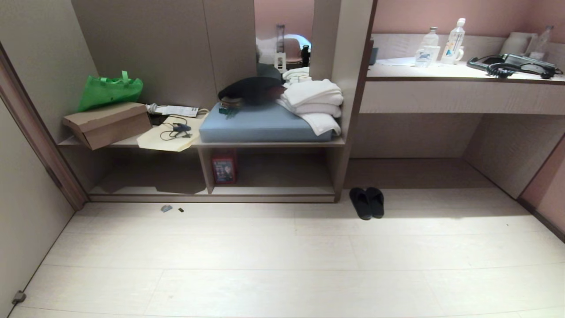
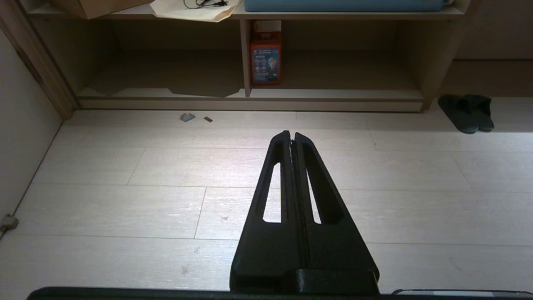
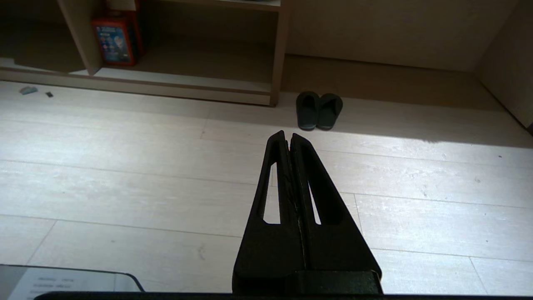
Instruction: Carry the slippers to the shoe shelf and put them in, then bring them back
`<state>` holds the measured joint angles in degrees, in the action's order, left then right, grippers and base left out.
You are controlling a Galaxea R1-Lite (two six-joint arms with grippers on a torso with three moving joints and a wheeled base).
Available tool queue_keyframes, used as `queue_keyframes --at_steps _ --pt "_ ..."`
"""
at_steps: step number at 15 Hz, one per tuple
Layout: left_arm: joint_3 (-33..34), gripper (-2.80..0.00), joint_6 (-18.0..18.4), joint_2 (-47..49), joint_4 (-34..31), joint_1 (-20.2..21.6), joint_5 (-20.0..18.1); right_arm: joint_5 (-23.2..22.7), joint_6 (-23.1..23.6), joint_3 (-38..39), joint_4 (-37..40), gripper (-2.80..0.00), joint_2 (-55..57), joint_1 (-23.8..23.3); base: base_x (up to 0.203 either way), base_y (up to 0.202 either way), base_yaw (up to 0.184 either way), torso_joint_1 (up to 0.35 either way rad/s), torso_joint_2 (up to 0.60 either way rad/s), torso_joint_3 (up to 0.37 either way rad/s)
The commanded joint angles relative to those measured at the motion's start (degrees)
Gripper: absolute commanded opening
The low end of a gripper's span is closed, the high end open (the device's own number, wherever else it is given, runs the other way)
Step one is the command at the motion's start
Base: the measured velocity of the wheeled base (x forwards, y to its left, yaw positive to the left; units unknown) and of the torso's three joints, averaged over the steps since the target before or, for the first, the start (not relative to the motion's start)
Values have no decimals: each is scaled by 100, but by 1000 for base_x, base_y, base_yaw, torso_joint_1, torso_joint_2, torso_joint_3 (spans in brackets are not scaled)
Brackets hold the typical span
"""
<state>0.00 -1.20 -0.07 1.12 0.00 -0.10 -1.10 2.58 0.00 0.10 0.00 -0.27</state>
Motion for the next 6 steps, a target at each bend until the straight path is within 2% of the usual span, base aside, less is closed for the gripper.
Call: queue_keyframes --at_steps 1,6 --pt "44 -280 -3 7 2 6 1 4 60 8 -9 -280 9 0 0 0 0 0 0 0" --pt "44 -280 -3 7 2 0 1 13 67 0 -10 -280 9 0 0 0 0 0 0 0"
